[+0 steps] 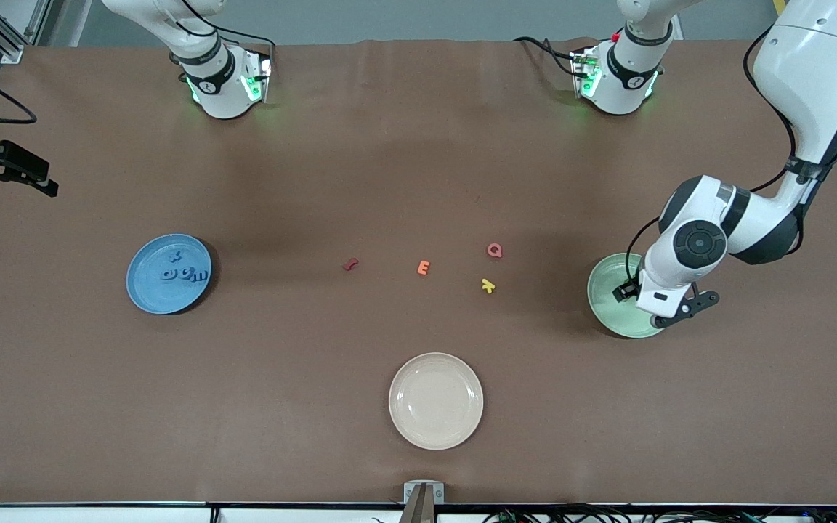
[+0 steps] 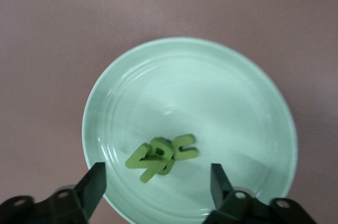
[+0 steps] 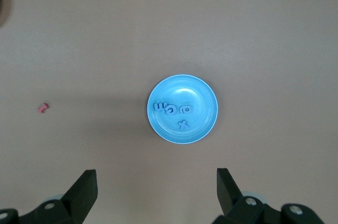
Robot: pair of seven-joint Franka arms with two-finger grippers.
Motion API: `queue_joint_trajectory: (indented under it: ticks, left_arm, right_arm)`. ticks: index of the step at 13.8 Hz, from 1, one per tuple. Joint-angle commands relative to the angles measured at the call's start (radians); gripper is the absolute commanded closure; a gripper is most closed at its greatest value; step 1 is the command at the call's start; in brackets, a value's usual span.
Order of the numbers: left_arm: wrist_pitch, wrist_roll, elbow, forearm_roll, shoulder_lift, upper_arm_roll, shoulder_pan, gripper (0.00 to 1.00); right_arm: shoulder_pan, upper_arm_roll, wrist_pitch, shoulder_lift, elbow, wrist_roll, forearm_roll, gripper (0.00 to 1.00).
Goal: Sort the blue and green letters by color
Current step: 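Open the left gripper to drop N onto the green plate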
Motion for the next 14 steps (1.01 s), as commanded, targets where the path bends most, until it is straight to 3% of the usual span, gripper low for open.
queue_joint_trajectory:
  ticks: [1,5,7,12,14]
  left_arm:
    - [-0.017,0.038,0.069,-0.003,-0.033,-0.04,0.004,0.0]
    - [-0.044,0.203,0.207,-0.005,-0.027,-0.053,-0.009,0.0]
    - [-0.136,0.269,0.242,-0.006,-0.073,-0.099,0.001,0.0]
    - [-0.418,0.273,0.442,-0.04,-0.079,-0.221,0.002,0.0]
    - [-0.445,0.324,0.459,-0.049,-0.096,-0.24,-0.004,0.0]
  right_arm:
    - [-0.027,0.012,0.005,-0.017,-0.018,-0.001,-0.003,0.0]
    - [-0.033,0.012,0.018,-0.017,-0.014,-0.001,-0.003,0.0]
    - [-0.03,0.012,0.019,-0.013,-0.014,-0.001,-0.003,0.0]
    - [-0.01,0.013,0.037,0.0,-0.014,0.001,-0.002,0.0]
    - [-0.01,0.015,0.038,0.002,-0.014,0.001,-0.002,0.0]
